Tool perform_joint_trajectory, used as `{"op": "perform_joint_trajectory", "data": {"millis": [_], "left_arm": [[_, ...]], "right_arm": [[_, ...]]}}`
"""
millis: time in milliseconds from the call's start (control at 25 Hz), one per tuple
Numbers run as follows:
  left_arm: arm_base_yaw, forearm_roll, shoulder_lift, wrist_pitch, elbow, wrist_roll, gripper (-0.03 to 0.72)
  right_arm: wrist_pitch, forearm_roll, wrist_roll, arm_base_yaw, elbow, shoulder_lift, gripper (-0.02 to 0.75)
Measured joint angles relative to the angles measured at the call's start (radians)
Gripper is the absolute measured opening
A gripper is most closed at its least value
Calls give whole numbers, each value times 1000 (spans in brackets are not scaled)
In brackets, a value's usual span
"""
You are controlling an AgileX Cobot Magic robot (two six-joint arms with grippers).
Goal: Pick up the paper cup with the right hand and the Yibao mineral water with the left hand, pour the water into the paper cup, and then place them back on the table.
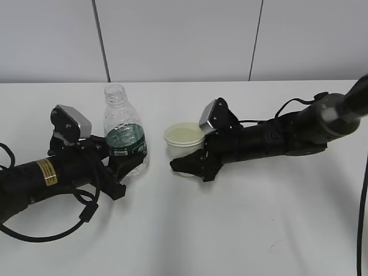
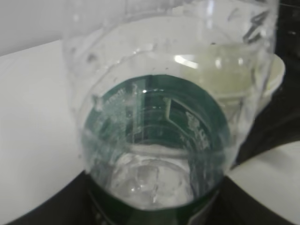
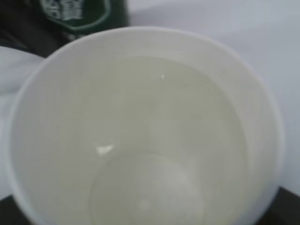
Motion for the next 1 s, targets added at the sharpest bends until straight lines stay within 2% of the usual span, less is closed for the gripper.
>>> {"op": "perform_joint_trajectory", "data": {"millis": [320, 680, 1000], "left_arm": [[0, 34, 31, 0, 0, -2, 350], [0, 45, 32, 0, 0, -2, 350], [0, 38, 32, 0, 0, -1, 392]], "right_arm": [[4, 63, -9, -86, 19, -2, 491], [21, 71, -36, -86, 19, -4, 491], [24, 71, -38, -86, 19, -4, 491]]}}
